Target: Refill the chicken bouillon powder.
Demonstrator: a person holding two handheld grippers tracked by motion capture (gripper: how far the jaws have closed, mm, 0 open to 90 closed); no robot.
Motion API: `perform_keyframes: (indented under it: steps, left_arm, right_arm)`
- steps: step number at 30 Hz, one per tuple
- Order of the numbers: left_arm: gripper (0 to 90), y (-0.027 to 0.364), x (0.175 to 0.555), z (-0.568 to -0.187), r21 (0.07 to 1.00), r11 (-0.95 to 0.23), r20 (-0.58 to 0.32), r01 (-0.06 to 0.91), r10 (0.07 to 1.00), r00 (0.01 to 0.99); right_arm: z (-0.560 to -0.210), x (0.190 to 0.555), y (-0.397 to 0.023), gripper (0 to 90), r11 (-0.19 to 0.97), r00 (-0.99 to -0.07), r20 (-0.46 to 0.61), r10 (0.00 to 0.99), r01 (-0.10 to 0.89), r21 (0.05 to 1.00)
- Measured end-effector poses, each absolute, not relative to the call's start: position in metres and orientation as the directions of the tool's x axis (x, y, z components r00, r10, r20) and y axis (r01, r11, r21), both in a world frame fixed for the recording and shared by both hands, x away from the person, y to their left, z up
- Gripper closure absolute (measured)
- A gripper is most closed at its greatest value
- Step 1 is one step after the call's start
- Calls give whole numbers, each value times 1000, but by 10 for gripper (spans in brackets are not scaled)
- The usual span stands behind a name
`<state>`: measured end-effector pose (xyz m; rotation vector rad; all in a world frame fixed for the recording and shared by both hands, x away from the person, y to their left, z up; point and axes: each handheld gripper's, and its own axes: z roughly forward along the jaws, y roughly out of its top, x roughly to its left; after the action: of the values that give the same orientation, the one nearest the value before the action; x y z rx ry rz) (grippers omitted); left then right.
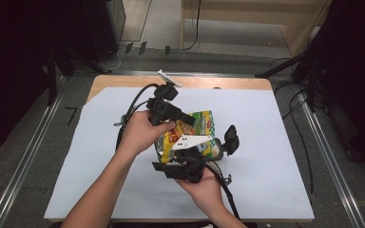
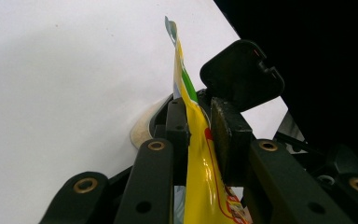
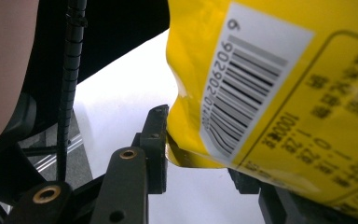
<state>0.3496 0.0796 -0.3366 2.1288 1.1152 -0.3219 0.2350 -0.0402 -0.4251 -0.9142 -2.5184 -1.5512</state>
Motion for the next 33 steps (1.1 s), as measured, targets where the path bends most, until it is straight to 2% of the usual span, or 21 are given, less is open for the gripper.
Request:
perform_keyframes:
  steps: [16, 33]
  left_arm:
    - [772, 72, 337, -327, 507, -402, -444, 763, 636, 630]
    - [777, 68, 331, -323, 514, -418, -440, 749, 622, 648]
  right_arm:
    - [-425, 233, -41, 653, 306, -829, 336, 448, 495, 813]
    - [-429, 231, -40, 661, 314, -831, 320, 454, 486, 816]
